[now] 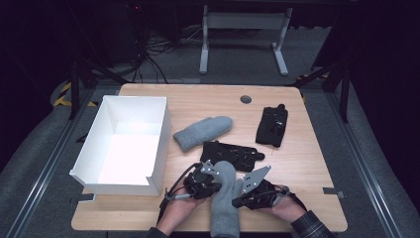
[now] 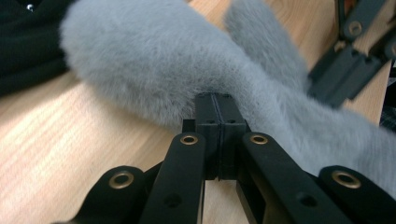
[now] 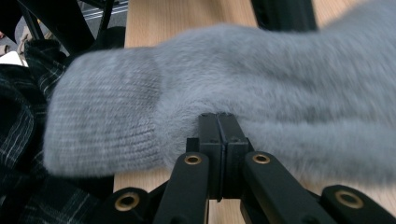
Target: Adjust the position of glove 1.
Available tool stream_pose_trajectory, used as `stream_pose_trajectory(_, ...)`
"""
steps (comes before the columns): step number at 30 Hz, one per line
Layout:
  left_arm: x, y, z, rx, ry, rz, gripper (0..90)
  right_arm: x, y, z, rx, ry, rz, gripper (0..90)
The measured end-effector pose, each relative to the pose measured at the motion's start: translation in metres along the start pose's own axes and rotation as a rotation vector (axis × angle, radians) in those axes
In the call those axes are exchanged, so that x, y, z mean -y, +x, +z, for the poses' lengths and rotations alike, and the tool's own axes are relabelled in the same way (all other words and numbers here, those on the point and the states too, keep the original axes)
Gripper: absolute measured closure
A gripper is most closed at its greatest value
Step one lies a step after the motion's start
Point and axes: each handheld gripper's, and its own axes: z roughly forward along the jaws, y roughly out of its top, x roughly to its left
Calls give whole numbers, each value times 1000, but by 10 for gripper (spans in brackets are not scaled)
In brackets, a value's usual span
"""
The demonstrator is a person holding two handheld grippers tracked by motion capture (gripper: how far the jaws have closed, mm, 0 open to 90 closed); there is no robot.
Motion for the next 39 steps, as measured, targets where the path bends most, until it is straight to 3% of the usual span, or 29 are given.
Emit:
stream_pose_trajectory(10, -21, 9, 10, 13, 16, 25, 900, -11, 5, 15, 17, -27, -18, 900)
stream_pose_trajectory(17, -39, 13, 19, 24, 24, 57, 900, -17, 3, 24, 80, -48, -16, 900)
stream_pose_trajectory(22, -45, 13, 24, 24, 32, 70, 900, -18, 3, 24, 99, -60, -17, 900)
stream_pose_trajectory(26, -44, 14, 17, 14, 9, 69, 898, -15, 4, 12, 115, -94, -10, 853)
stream_pose_trajectory(30, -45, 18, 5, -7, -4, 67, 800, -6, 3, -4, 156, -118, 19, 765)
stream_pose_trajectory(31, -45, 20, 1, -30, -11, 68, 747, 7, -1, -21, 200, -134, 64, 697)
stream_pose_trajectory(33, -47, 24, -5, -58, -21, 70, 717, 11, -2, -25, 215, -141, 72, 667)
stream_pose_trajectory(39, -53, 42, -18, -115, -50, 48, 549, 48, -16, -55, 338, -154, 181, 442)
